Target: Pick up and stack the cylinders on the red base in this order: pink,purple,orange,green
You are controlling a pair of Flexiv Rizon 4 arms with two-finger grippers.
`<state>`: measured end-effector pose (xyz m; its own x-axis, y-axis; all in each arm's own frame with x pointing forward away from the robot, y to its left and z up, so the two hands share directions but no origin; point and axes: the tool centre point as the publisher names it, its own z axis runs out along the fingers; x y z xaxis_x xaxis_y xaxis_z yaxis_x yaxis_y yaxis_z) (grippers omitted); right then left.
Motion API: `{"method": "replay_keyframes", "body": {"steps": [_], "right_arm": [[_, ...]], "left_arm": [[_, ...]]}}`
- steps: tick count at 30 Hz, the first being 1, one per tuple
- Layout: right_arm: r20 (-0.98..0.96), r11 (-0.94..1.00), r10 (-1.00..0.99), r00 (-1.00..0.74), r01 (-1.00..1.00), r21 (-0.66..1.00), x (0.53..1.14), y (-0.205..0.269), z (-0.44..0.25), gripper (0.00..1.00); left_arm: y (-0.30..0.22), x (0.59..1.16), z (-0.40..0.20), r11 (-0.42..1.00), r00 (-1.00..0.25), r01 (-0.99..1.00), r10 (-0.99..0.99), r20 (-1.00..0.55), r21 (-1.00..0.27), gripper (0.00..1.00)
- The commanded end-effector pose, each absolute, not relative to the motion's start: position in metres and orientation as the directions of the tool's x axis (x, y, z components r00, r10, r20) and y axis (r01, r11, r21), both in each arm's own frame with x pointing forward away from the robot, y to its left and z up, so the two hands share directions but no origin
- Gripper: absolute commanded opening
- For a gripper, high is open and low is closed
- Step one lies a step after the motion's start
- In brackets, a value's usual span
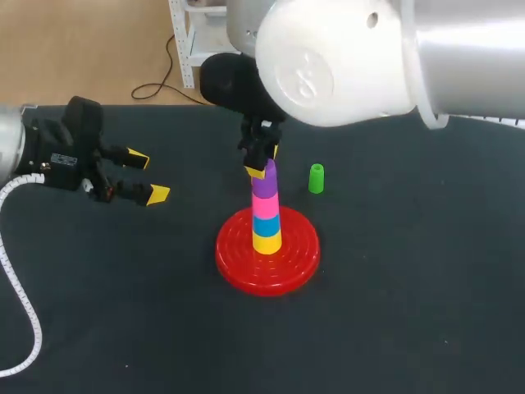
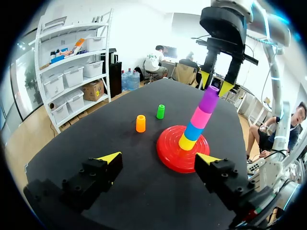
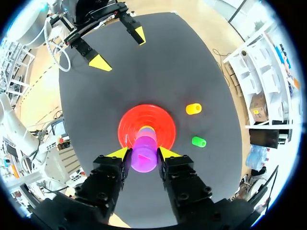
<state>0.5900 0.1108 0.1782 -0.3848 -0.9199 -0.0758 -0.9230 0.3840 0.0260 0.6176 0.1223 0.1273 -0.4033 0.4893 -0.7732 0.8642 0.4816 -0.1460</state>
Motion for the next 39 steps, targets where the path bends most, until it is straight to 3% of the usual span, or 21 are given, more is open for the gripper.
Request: {"method": "replay_keyframes", "body": {"steps": [1,6,8,9,23,39], "right_arm": [[-0.076,0.387,-0.919,-0.387,-0.922,0.024,0.587,0.112,0.166,0.00],[-0.111,0.406,-0.906,-0.409,-0.913,0.050,0.591,0.112,0.173,0.00],[-0.143,0.416,-0.896,-0.421,-0.907,0.064,0.593,0.113,0.180,0.38],[-0.152,0.417,-0.894,-0.422,-0.906,0.070,0.594,0.113,0.182,1.00],[-0.319,0.493,-0.810,-0.493,-0.866,0.086,0.625,0.092,0.210,1.00],[-0.321,0.630,-0.708,-0.629,-0.768,0.116,0.689,0.057,0.144,1.00]], "left_arm": [[0.124,0.617,0.126,0.480,-0.398,0.865,0.484,-0.780,-0.144,1.00],[0.124,0.617,0.126,0.480,-0.398,0.865,0.484,-0.780,-0.144,1.00],[0.124,0.617,0.126,0.480,-0.398,0.865,0.484,-0.780,-0.144,1.00],[0.124,0.617,0.126,0.480,-0.398,0.865,0.484,-0.780,-0.144,1.00],[0.124,0.617,0.126,0.480,-0.398,0.865,0.484,-0.780,-0.144,1.00],[0.124,0.617,0.126,0.480,-0.398,0.865,0.484,-0.780,-0.144,1.00]]}}
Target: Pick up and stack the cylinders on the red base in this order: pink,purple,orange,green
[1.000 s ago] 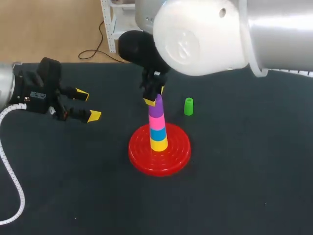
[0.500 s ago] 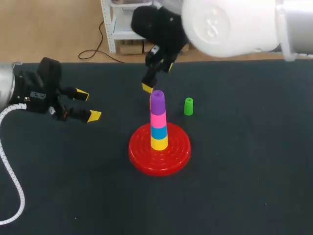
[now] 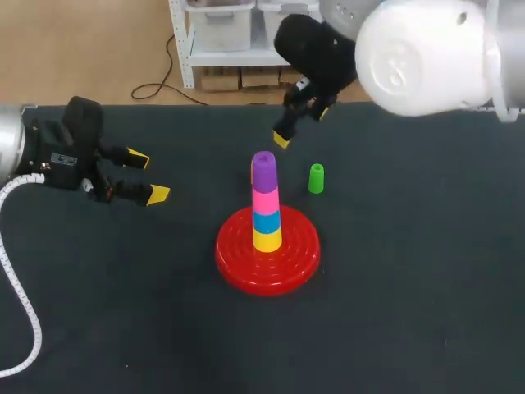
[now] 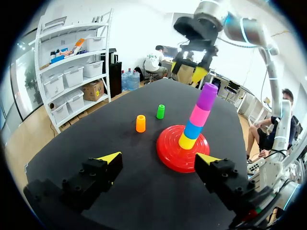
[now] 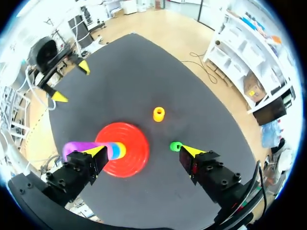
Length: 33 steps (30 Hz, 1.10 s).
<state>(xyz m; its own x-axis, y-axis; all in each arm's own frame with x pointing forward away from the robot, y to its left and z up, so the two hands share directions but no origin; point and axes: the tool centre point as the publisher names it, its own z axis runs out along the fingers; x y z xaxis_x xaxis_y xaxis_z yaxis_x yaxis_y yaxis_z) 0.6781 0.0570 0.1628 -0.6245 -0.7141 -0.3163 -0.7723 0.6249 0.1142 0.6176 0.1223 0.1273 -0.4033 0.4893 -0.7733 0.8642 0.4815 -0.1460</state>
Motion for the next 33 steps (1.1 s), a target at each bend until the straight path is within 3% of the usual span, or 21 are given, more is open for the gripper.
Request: {"method": "replay_keyframes", "body": {"steps": [1,20,33], "right_arm": [[-0.319,0.634,-0.703,-0.636,-0.763,0.123,0.692,0.057,0.139,1.00],[-0.251,0.596,-0.757,-0.604,-0.795,0.118,0.749,0.100,0.073,1.00],[-0.203,0.618,-0.752,-0.627,-0.778,0.117,0.753,0.122,0.041,1.00]], "left_arm": [[0.124,0.617,0.126,0.480,-0.398,0.865,0.484,-0.780,-0.144,1.00],[0.124,0.617,0.126,0.480,-0.398,0.865,0.484,-0.780,-0.144,1.00],[0.124,0.617,0.126,0.480,-0.398,0.865,0.484,-0.780,-0.144,1.00]]}}
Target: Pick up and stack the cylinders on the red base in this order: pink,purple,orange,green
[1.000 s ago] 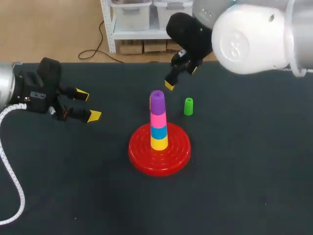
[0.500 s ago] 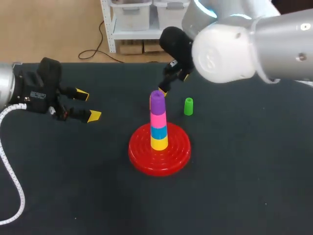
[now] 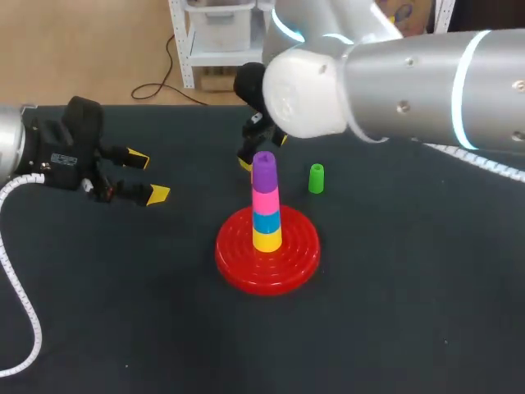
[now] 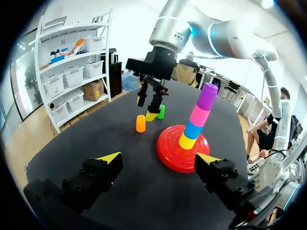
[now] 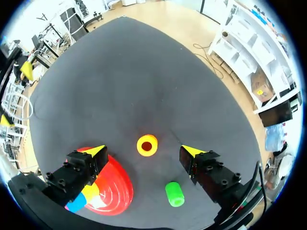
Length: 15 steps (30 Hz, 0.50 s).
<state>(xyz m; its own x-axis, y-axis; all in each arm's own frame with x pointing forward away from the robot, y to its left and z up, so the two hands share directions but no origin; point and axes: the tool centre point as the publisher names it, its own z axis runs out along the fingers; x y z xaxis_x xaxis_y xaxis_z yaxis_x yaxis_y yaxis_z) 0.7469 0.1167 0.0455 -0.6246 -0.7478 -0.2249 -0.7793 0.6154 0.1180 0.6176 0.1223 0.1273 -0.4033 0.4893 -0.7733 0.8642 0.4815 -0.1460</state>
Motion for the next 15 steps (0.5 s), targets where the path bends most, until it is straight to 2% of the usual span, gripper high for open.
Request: {"method": "replay_keyframes", "body": {"steps": [1,15], "right_arm": [[-0.203,0.619,-0.751,-0.628,-0.777,0.116,0.7530,0.1221,0.0403,1.00],[-0.159,0.616,-0.773,-0.614,-0.787,0.043,0.7482,0.1204,0.0347,1.00]], "left_arm": [[0.1235,0.6166,0.1256,0.480,-0.398,0.865,0.484,-0.780,-0.144,1.00],[0.1235,0.6166,0.1256,0.480,-0.398,0.865,0.484,-0.780,-0.144,1.00]]}}
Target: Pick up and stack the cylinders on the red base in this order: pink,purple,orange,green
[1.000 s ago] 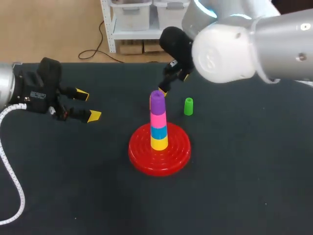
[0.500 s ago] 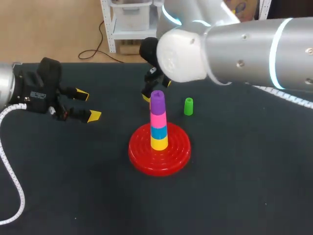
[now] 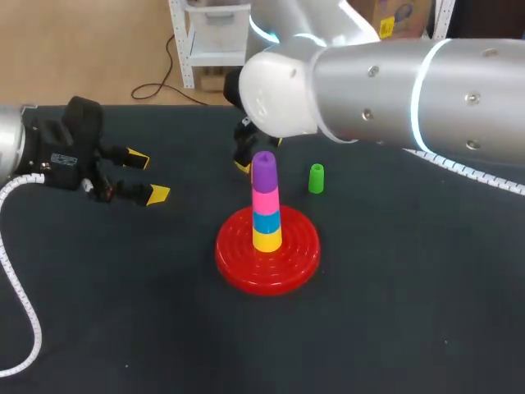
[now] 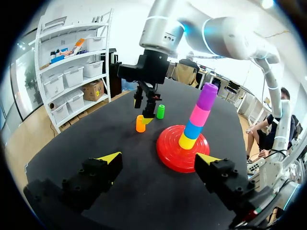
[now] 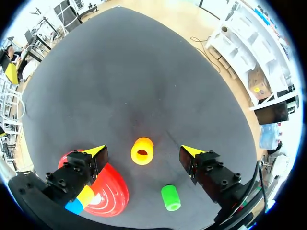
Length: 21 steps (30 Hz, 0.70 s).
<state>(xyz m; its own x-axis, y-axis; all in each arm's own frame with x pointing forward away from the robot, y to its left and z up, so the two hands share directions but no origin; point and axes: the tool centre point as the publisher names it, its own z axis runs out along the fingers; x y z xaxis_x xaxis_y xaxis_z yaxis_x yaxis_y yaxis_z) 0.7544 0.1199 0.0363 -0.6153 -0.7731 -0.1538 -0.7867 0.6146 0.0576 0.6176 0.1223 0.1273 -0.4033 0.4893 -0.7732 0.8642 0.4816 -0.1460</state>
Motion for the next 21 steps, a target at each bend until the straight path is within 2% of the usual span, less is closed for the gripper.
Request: {"method": "replay_keyframes", "body": {"steps": [1,3,7,9,11,12,15,21], "right_arm": [[-0.158,0.615,-0.774,-0.613,-0.787,0.041,0.747,0.121,0.034,1.00],[-0.151,0.615,-0.776,-0.612,-0.788,0.033,0.745,0.121,0.033,0.99],[-0.145,0.613,-0.779,-0.610,-0.790,0.029,0.743,0.121,0.027,0.90],[-0.143,0.614,-0.778,-0.611,-0.789,0.029,0.743,0.121,0.025,0.79],[-0.139,0.618,-0.777,-0.614,-0.786,0.016,0.743,0.121,0.024,0.56],[-0.139,0.618,-0.777,-0.614,-0.786,0.016,0.743,0.121,0.024,0.52],[-0.142,0.620,-0.775,-0.616,-0.785,0.022,0.744,0.120,0.023,0.46],[-0.142,0.625,-0.770,-0.622,-0.780,0.025,0.745,0.119,0.022,0.42]], "left_arm": [[0.124,0.617,0.126,0.480,-0.398,0.865,0.484,-0.780,-0.144,1.00],[0.124,0.617,0.126,0.480,-0.398,0.865,0.484,-0.780,-0.144,1.00],[0.124,0.617,0.126,0.480,-0.398,0.865,0.484,-0.780,-0.144,1.00],[0.124,0.617,0.126,0.480,-0.398,0.865,0.484,-0.780,-0.144,1.00],[0.124,0.617,0.126,0.480,-0.398,0.865,0.484,-0.780,-0.144,1.00],[0.124,0.617,0.126,0.480,-0.398,0.865,0.484,-0.780,-0.144,1.00],[0.124,0.617,0.126,0.480,-0.398,0.865,0.484,-0.780,-0.144,1.00],[0.124,0.617,0.126,0.480,-0.398,0.865,0.484,-0.780,-0.144,1.00]]}}
